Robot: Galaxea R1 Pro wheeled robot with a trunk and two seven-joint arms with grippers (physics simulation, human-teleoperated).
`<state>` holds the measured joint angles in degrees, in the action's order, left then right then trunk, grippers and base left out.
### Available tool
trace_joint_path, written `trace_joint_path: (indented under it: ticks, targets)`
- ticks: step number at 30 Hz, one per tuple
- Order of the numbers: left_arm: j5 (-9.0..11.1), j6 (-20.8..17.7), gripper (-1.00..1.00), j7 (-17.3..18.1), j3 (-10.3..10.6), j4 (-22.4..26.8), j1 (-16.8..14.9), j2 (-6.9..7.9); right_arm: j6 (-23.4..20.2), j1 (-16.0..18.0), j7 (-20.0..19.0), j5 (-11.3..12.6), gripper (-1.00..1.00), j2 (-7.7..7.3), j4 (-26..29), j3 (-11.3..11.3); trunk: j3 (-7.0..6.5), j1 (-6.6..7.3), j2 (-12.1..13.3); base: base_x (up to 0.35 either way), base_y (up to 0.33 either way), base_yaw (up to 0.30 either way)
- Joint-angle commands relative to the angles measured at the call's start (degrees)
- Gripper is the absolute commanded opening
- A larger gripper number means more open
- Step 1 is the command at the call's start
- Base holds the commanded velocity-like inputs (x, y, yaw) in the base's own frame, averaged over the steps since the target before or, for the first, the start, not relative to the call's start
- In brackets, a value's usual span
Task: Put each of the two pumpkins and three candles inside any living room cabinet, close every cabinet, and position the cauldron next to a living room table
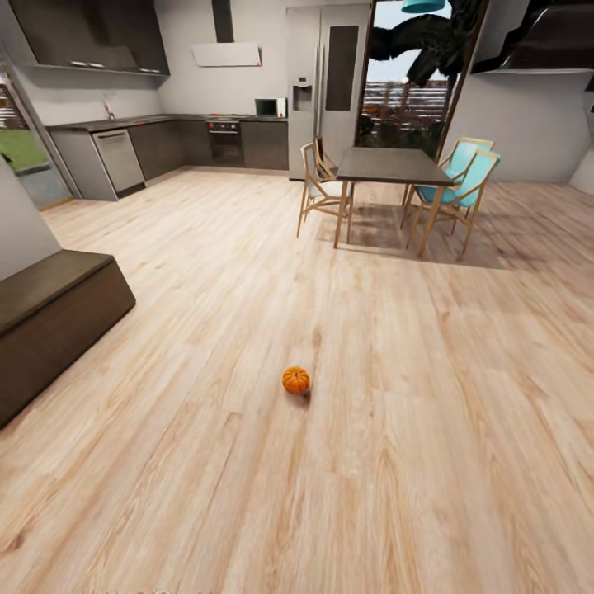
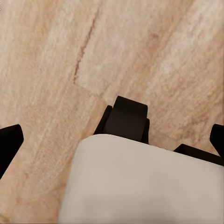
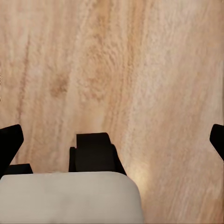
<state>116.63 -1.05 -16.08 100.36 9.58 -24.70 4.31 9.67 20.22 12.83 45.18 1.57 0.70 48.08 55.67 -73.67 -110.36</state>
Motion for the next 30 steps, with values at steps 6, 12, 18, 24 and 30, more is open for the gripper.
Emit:
trace_joint_path:
  ticks: [6, 12, 18, 24, 30]
  targets:
    - [0.0, 0.0, 1.00, 0.0, 0.0, 0.0, 0.0, 0.00, 0.0, 0.0, 0.0, 0.0, 1.00, 0.02, 0.0, 0.0, 0.00, 0.00, 0.0, 0.010, -0.024, 0.286]
    - [0.0, 0.0, 1.00, 0.3, 0.0, 0.0, 0.0, 0.08, -0.2, 0.0, 0.0, 0.0, 1.00, -0.03, 0.0, 0.0, 0.00, 0.00, 0.0, 0.043, -0.002, 0.163]
    - [0.0, 0.0, 1.00, 5.9, 0.0, 0.0, 0.1, 1.48, -0.2, 0.0, -0.1, 0.0, 1.00, 0.09, 0.0, 0.0, 0.19, 0.00, 0.0, 0.261, 0.000, 0.115]
    - [0.1, -0.1, 1.00, 7.3, 0.0, 0.0, 0.1, 1.89, -0.1, 0.0, -0.1, 0.0, 1.00, 0.12, 0.0, 0.1, 0.48, 0.00, 0.0, 0.300, 0.000, 0.232]
    - [0.1, -0.1, 1.00, 7.2, 0.0, -0.1, 0.1, 1.93, -0.1, -0.4, -0.1, 0.0, 1.00, 0.12, 0.0, 0.1, 0.73, 0.00, 0.0, 0.184, 0.000, 0.257]
